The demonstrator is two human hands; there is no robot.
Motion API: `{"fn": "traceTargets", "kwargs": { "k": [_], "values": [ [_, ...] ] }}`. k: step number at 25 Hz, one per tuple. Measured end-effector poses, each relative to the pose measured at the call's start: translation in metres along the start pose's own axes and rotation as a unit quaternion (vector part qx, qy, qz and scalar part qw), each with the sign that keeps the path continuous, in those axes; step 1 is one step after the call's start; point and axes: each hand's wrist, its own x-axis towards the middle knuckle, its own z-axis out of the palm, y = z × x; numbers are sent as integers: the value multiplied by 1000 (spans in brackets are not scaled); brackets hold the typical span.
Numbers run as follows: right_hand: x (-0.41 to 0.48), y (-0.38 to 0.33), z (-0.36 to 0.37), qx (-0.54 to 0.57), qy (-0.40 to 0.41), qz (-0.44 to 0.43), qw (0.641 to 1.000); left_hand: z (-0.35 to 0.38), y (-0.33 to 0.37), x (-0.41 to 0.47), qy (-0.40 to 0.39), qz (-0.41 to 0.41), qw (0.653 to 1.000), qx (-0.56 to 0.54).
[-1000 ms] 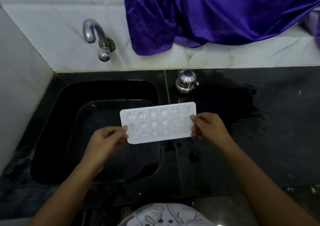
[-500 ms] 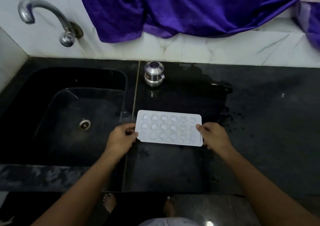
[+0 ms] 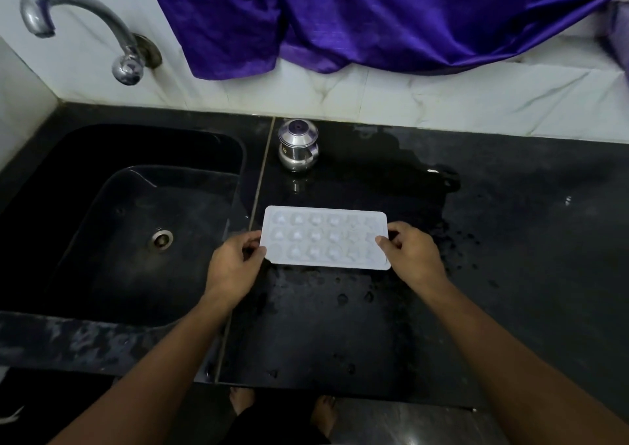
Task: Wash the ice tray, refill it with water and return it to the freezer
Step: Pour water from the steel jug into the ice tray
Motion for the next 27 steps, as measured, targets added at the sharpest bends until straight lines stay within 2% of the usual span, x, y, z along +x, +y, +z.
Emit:
{"fn": "traceTargets", "kwargs": {
  "k": [3,5,6,8,10,11,13,16,22,25,27],
  "values": [
    [12,-7,-10,-76,-36,35,996,2,-3,-6,26,32,999,28],
    [28,-20,-15,-138,-3,18,990,5,-4,-9,54,74,993,78],
    [38,-31,-15,-129,14,-9,991,7,-3,-10,56,100,989,92],
    [61,-60,-8,21,-4,-50,999,13,-1,-12,33,134,987,79],
    [82,-92,5,205,-60,-35,976,18,-3,-14,8,138,987,78],
    [92,-105,12,250,-68,-30,965,20,-5,-15,5,149,984,97],
    [111,-121,26,287,-68,-25,955,22,-12,-16,-4,174,974,143],
    [130,-131,44,290,-76,-16,954,21,-19,-11,-26,167,968,183],
    [147,-135,60,299,-68,-47,951,20,-19,-8,-24,171,971,167],
    [149,-140,59,405,-133,2,905,18,-18,-6,-26,175,971,161],
    [146,-138,58,463,-144,32,874,17,-19,-6,-31,180,970,159]
  ]
}}
